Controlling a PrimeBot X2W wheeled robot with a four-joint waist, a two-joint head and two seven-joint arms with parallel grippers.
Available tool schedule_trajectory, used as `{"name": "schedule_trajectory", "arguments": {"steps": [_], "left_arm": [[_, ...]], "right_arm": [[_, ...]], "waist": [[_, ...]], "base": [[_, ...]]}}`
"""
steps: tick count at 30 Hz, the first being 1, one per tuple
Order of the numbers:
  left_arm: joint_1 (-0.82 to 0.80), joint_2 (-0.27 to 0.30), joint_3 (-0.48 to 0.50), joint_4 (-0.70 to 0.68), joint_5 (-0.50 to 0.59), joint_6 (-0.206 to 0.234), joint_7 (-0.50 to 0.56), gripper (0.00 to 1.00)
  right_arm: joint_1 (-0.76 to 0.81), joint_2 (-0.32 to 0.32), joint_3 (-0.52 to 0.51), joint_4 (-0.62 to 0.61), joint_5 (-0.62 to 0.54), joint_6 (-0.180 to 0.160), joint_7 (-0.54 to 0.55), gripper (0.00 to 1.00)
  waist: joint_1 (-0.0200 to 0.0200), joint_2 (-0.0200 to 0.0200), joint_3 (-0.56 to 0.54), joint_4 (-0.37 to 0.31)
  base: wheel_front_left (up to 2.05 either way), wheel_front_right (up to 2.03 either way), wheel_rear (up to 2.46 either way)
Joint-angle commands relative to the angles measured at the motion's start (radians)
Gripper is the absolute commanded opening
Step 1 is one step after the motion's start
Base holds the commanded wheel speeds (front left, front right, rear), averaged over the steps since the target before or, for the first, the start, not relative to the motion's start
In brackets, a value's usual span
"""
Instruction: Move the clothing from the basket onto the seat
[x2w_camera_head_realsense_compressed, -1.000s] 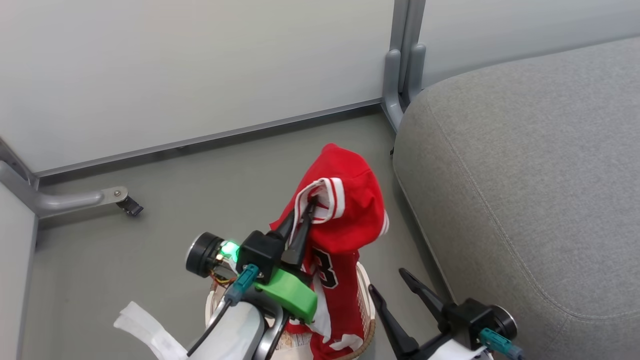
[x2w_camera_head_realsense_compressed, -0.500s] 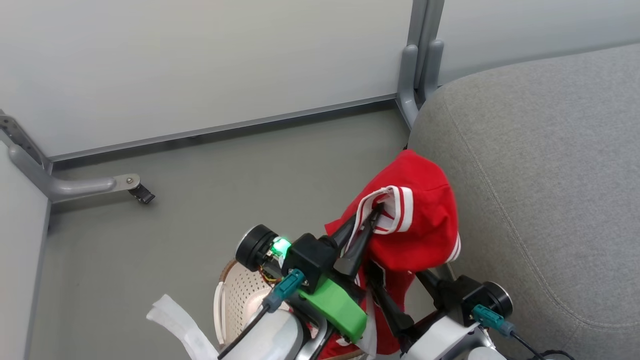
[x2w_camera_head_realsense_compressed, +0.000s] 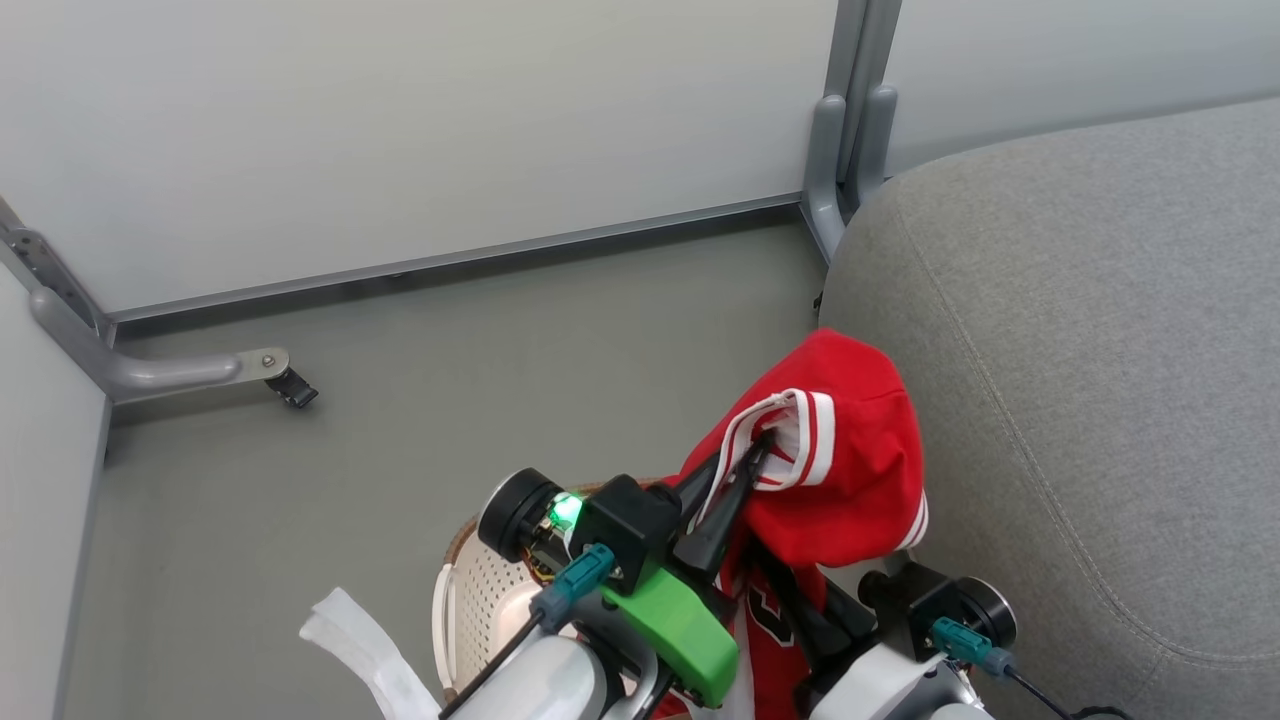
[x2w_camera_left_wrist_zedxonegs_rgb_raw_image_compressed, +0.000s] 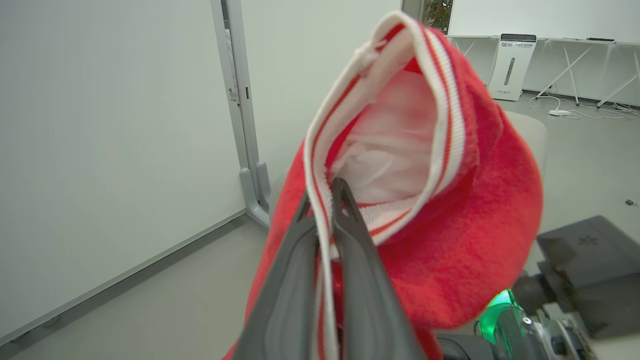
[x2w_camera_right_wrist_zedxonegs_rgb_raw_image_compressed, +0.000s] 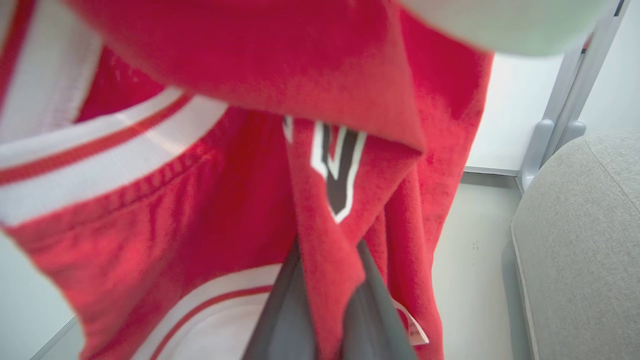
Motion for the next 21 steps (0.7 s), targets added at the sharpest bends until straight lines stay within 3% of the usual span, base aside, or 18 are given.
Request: {"name": "schedule_trajectory", "arguments": {"steps": [1, 7, 8, 9, 21], "left_arm": [[0.009, 0.006, 0.004, -0.001, -0.001, 0.009, -0.005, 0.0], [0.006, 0.011, 0.011, 0.005, 0.0, 0.023, -0.014, 0.0], [0.007, 0.011, 0.014, 0.004, -0.002, 0.026, -0.019, 0.14], [0.006, 0.012, 0.016, 0.003, 0.001, 0.03, -0.024, 1.0], [0.005, 0.022, 0.013, 0.016, 0.005, 0.043, -0.038, 1.0]], "right_arm": [[-0.01, -0.004, 0.001, 0.003, 0.006, -0.001, -0.005, 0.0], [-0.002, -0.004, 0.003, 0.007, 0.008, -0.001, -0.005, 0.0], [-0.001, -0.004, 0.003, 0.007, 0.008, 0.0, -0.005, 0.0], [0.001, -0.004, 0.003, 0.008, 0.007, -0.001, -0.005, 0.0], [0.012, -0.004, -0.009, 0.001, -0.01, -0.001, -0.005, 0.0]], "waist": [[0.0001, 0.0, 0.0, -0.001], [0.0001, 0.0, -0.002, -0.005], [0.0001, 0.0, -0.002, -0.006], [0.0001, 0.0, -0.002, -0.006], [0.0001, 0.0, -0.006, -0.007]], "base": [[0.0, 0.0, 0.0], [0.0, 0.0, 0.0], [0.0, 0.0, 0.0], [0.0, 0.0, 0.0], [0.0, 0.0, 0.0]]}}
